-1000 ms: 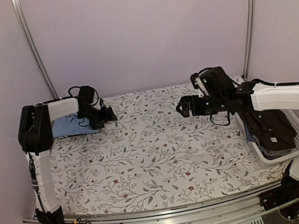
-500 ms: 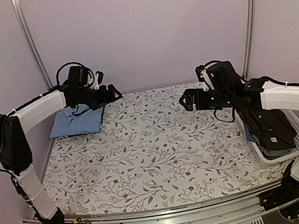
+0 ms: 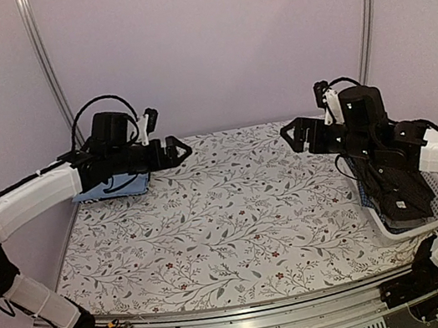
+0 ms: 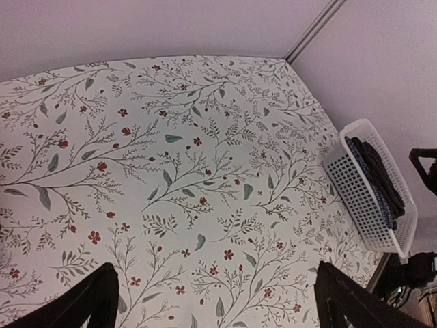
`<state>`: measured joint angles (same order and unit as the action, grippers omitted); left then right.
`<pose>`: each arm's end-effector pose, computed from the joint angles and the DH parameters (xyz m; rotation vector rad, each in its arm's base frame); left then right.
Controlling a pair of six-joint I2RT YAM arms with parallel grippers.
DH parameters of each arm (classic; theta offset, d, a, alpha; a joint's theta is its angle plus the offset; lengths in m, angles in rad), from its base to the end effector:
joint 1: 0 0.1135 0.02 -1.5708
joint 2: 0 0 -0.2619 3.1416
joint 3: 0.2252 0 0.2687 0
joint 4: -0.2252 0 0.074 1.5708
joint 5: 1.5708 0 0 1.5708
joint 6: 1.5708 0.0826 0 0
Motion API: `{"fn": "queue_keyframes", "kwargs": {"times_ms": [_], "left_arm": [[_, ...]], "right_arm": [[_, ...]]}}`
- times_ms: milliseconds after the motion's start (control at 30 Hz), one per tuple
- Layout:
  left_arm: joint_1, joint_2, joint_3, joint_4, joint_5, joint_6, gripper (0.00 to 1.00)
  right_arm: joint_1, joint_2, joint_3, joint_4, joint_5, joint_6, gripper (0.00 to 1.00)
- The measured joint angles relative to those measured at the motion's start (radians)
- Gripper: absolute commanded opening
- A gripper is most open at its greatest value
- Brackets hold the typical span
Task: Fold and stack the long sleeve shirts
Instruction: Reset both arms
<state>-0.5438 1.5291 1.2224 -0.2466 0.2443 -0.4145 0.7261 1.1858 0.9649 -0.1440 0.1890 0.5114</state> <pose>0.3388 -0.2282 0.2723 0.2943 2.1992 -0.8103 0.2610 0.2110 0.3020 -0.0836 1.9812 0.6374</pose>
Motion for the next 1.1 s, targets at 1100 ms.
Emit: {"fn": "queue_keyframes", "kwargs": {"times_ms": [1100], "left_arm": [[-0.032,-0.209,-0.250,0.203,-0.077,-0.005,1.00]], "right_arm": [[0.000,-0.068,-0.065,0.068,0.133,-0.074,0.99]]}}
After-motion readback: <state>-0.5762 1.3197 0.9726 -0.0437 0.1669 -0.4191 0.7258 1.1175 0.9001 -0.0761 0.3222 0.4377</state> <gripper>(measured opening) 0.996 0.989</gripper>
